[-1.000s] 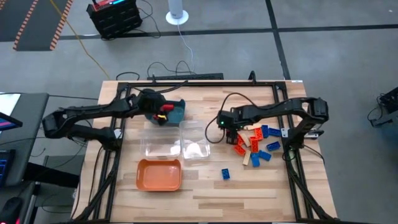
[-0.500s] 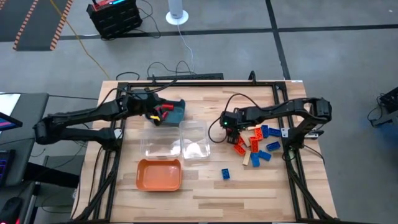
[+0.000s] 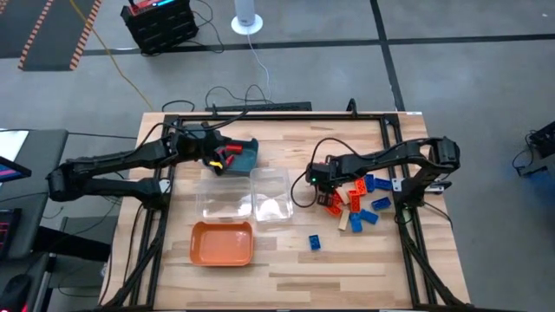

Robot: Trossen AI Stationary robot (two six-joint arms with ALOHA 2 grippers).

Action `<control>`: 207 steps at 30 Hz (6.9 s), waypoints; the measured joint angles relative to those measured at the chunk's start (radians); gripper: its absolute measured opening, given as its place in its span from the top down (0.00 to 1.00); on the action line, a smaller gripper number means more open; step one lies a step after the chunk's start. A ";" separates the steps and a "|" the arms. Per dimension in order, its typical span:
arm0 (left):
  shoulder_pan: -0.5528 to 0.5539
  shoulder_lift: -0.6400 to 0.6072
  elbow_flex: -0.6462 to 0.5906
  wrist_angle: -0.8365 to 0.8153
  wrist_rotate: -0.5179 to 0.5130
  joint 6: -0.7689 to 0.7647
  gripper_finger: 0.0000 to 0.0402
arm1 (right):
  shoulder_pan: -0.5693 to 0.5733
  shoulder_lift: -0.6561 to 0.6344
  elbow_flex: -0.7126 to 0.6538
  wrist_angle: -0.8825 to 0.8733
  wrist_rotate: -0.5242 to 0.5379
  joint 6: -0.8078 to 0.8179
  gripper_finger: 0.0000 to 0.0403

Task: Sort blocks
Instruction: Put the red block into the blue bin, then put the brown block into the left transparent bin

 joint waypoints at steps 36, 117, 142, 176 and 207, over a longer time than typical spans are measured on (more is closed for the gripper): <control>-0.183 0.211 -0.046 0.578 0.192 0.113 0.47 | 0.016 -0.130 0.071 1.007 -0.133 -0.418 0.83; -0.032 0.260 0.076 -0.223 -0.123 -0.054 0.59 | -0.112 -0.093 -0.004 -0.066 -0.084 -0.086 0.45; -0.115 0.069 0.076 -0.264 -0.125 -0.076 0.48 | -0.144 0.000 -0.001 -0.124 -0.079 -0.127 0.54; -0.117 -0.002 0.076 -0.316 -0.125 -0.072 0.48 | -0.111 -0.019 0.003 -0.052 -0.055 -0.185 0.58; -0.117 -0.002 0.076 -0.328 -0.126 -0.072 0.48 | -0.249 -0.020 -0.010 -0.012 0.131 -0.082 0.58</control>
